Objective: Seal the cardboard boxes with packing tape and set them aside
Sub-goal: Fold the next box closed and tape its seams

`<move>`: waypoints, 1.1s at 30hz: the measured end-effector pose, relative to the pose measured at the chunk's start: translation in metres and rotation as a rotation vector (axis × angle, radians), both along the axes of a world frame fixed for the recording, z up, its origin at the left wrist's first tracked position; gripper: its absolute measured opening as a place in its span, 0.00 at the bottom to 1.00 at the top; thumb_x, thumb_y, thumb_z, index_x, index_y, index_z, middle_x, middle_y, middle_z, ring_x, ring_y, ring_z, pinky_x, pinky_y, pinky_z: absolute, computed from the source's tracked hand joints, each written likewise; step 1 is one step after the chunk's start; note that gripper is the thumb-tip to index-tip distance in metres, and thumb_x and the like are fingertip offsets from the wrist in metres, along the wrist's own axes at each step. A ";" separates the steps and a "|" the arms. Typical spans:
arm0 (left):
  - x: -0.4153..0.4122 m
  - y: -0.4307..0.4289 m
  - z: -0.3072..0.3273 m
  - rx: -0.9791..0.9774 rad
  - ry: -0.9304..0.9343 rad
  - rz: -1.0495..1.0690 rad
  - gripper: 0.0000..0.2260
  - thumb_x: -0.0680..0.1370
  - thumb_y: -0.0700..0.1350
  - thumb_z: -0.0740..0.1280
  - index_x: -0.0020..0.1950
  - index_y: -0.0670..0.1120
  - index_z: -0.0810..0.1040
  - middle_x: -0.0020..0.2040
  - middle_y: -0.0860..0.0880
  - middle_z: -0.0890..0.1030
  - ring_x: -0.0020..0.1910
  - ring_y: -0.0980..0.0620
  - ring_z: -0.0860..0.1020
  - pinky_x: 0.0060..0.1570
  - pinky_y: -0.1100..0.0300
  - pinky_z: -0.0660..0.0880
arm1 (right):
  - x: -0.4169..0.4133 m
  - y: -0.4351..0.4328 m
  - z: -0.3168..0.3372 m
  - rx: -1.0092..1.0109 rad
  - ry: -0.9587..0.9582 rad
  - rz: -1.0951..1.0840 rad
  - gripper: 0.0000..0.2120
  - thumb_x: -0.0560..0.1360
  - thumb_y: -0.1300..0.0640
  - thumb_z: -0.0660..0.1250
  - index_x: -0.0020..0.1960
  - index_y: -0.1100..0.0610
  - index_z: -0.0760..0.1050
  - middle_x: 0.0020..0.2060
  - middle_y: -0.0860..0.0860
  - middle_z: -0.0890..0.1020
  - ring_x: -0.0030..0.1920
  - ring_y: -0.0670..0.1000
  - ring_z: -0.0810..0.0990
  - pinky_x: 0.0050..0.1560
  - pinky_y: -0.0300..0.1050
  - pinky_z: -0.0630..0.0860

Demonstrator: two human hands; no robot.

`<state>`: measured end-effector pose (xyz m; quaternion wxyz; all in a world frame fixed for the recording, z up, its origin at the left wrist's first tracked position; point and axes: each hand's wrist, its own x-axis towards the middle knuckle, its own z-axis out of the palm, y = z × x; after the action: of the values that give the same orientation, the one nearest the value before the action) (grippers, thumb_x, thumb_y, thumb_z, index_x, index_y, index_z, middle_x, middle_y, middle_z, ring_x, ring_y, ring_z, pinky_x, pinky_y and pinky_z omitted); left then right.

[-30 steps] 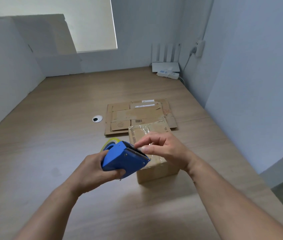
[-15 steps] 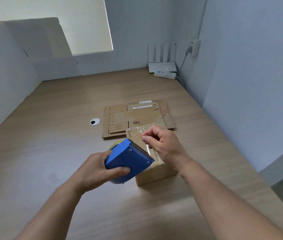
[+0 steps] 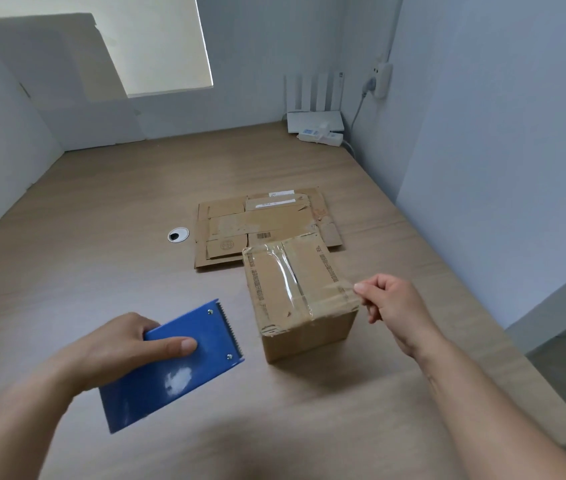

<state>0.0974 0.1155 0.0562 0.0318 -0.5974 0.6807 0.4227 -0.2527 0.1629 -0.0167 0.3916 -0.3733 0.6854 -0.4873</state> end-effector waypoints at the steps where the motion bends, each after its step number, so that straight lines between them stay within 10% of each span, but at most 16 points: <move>1: -0.005 0.000 -0.006 0.024 -0.027 -0.001 0.49 0.40 0.82 0.63 0.41 0.43 0.81 0.35 0.49 0.84 0.31 0.53 0.81 0.34 0.62 0.69 | 0.001 0.003 -0.007 0.015 -0.014 -0.011 0.12 0.76 0.64 0.67 0.34 0.59 0.75 0.25 0.49 0.75 0.23 0.47 0.68 0.29 0.42 0.69; 14: -0.038 -0.026 -0.036 0.056 -0.136 -0.009 0.33 0.56 0.73 0.64 0.41 0.46 0.82 0.34 0.51 0.84 0.32 0.53 0.81 0.34 0.64 0.70 | -0.008 -0.004 -0.038 0.097 0.176 -0.158 0.15 0.77 0.59 0.65 0.31 0.56 0.73 0.26 0.49 0.75 0.28 0.49 0.70 0.37 0.46 0.69; 24: -0.056 -0.034 -0.063 0.087 -0.163 0.010 0.34 0.55 0.74 0.64 0.42 0.46 0.82 0.39 0.49 0.83 0.38 0.51 0.81 0.38 0.61 0.70 | -0.006 -0.010 -0.048 0.299 -0.058 -0.124 0.11 0.75 0.51 0.67 0.41 0.57 0.73 0.36 0.54 0.78 0.30 0.51 0.73 0.29 0.41 0.68; 28: -0.057 -0.032 -0.067 0.095 -0.137 0.023 0.35 0.55 0.74 0.63 0.43 0.45 0.82 0.40 0.48 0.83 0.40 0.50 0.81 0.39 0.60 0.70 | -0.017 0.000 -0.054 0.516 0.352 -0.231 0.22 0.72 0.47 0.68 0.62 0.57 0.73 0.59 0.57 0.78 0.59 0.58 0.76 0.54 0.47 0.72; 33: -0.070 -0.019 -0.075 0.092 -0.060 0.082 0.35 0.56 0.74 0.63 0.44 0.45 0.81 0.40 0.48 0.83 0.40 0.49 0.82 0.41 0.59 0.72 | 0.014 -0.005 -0.043 0.113 0.557 -0.224 0.11 0.78 0.50 0.64 0.51 0.57 0.79 0.45 0.53 0.80 0.53 0.58 0.75 0.49 0.46 0.68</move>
<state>0.0273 0.0967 -0.0188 0.0623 -0.6353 0.6342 0.4362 -0.2391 0.1578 -0.0601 0.1527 -0.3919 0.8295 -0.3675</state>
